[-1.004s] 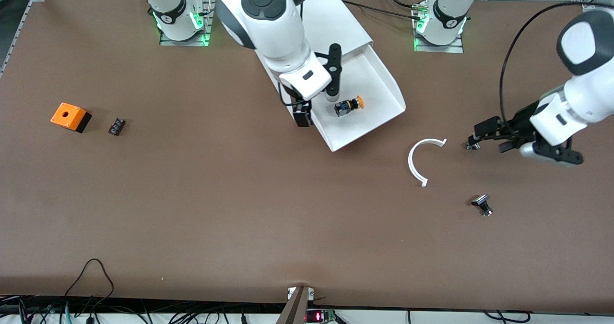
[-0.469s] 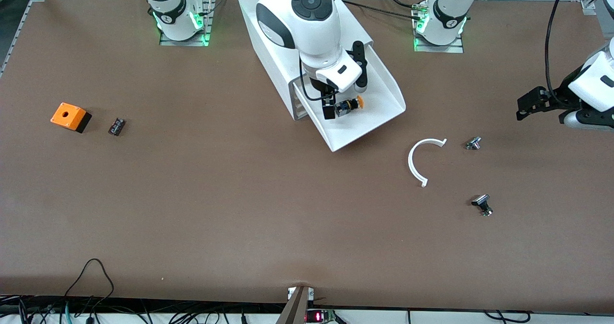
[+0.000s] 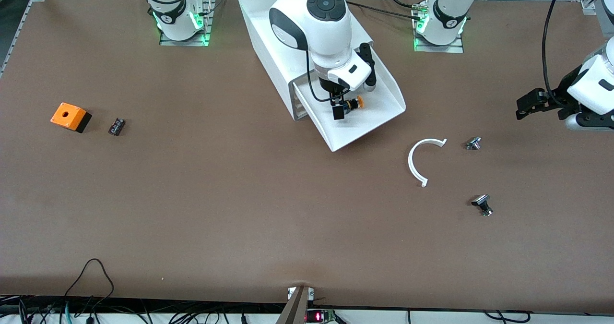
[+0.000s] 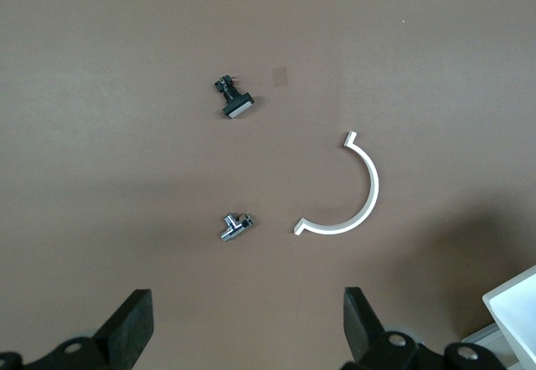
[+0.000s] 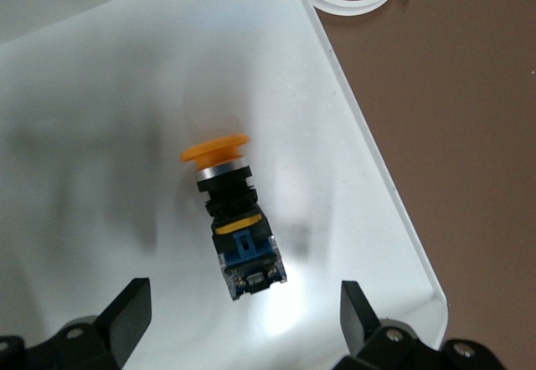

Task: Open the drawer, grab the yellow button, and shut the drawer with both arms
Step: 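Grasp the yellow push button in the drawer with the right gripper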

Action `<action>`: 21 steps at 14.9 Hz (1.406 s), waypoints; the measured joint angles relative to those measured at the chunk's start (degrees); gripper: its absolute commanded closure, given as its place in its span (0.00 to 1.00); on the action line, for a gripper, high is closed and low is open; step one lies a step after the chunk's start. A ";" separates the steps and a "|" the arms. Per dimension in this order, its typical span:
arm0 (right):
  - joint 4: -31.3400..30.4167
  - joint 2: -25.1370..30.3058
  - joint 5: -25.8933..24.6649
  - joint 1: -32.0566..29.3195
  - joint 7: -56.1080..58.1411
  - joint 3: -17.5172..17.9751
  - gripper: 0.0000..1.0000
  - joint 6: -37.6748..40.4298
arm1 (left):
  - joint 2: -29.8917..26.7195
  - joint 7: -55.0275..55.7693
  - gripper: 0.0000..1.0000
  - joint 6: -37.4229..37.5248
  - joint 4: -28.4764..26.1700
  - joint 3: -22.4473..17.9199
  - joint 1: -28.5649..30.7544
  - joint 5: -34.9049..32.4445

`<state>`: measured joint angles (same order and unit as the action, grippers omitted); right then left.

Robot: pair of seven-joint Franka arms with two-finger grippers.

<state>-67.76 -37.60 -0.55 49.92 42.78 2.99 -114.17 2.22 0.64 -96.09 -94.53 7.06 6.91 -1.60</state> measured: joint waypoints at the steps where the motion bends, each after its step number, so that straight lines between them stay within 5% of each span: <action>1: 0.01 -0.39 0.00 0.01 0.00 -0.01 0.00 -0.46 | 0.00 0.08 0.00 0.04 0.00 0.00 -0.01 0.00; 6: 0.12 -1.92 0.00 0.03 0.00 -0.04 0.02 -1.12 | 0.00 0.18 0.00 0.06 0.00 0.00 -0.02 0.00; 9: 0.14 -2.24 0.00 0.34 0.00 -0.04 0.34 -1.42 | 0.00 0.21 0.00 0.06 0.00 0.01 -0.03 0.00; 11: 0.16 -2.33 0.00 0.60 0.00 -0.04 0.45 -1.98 | 0.00 0.22 0.00 0.06 0.00 0.02 -0.06 0.00; 21: 0.36 -2.34 -0.93 0.99 0.05 -0.05 0.75 -3.00 | 0.00 0.22 0.00 0.19 0.16 0.03 -0.08 0.00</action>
<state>-67.40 -39.94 -1.48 50.92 42.83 2.94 -117.17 2.22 0.86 -95.90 -94.37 7.10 6.82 -1.60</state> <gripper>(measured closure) 0.661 0.000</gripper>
